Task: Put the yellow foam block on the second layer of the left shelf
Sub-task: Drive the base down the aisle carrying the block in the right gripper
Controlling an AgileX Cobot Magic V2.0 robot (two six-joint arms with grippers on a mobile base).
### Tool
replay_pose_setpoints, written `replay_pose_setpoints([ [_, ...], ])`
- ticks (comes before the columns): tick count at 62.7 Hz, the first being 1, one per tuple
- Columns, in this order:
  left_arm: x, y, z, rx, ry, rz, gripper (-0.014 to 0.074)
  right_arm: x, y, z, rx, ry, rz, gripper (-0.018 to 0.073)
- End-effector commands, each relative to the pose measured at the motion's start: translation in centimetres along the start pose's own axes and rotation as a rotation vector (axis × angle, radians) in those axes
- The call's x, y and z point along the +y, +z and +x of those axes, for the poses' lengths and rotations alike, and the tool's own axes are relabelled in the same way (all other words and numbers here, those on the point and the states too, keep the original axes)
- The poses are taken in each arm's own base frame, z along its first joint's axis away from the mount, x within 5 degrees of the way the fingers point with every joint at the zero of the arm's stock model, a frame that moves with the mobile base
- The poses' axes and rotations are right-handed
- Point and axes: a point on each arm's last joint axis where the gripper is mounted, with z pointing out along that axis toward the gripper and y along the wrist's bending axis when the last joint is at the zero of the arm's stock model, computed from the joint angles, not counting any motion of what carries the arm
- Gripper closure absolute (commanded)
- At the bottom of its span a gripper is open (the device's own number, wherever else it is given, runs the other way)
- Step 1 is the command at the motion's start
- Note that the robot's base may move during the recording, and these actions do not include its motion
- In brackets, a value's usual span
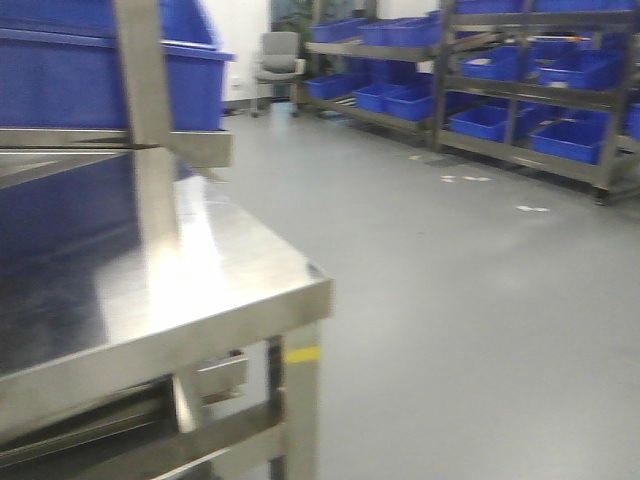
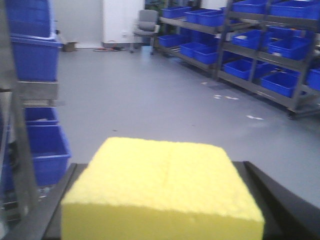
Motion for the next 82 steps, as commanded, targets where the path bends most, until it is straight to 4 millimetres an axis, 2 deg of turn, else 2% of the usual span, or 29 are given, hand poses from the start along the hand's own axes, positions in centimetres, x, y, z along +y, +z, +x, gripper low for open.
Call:
replay_pose_setpoints([
  [1, 0.02, -0.12, 0.11, -0.072, -0.009, 0.002, 0.0472, 0.09, -0.14, -1.73, -0.111, -0.020, -0.004, 0.0063],
  [82, 0.02, -0.11, 0.12, -0.070, -0.009, 0.002, 0.0472, 0.09, -0.14, -1.73, -0.111, -0.020, -0.004, 0.0063],
])
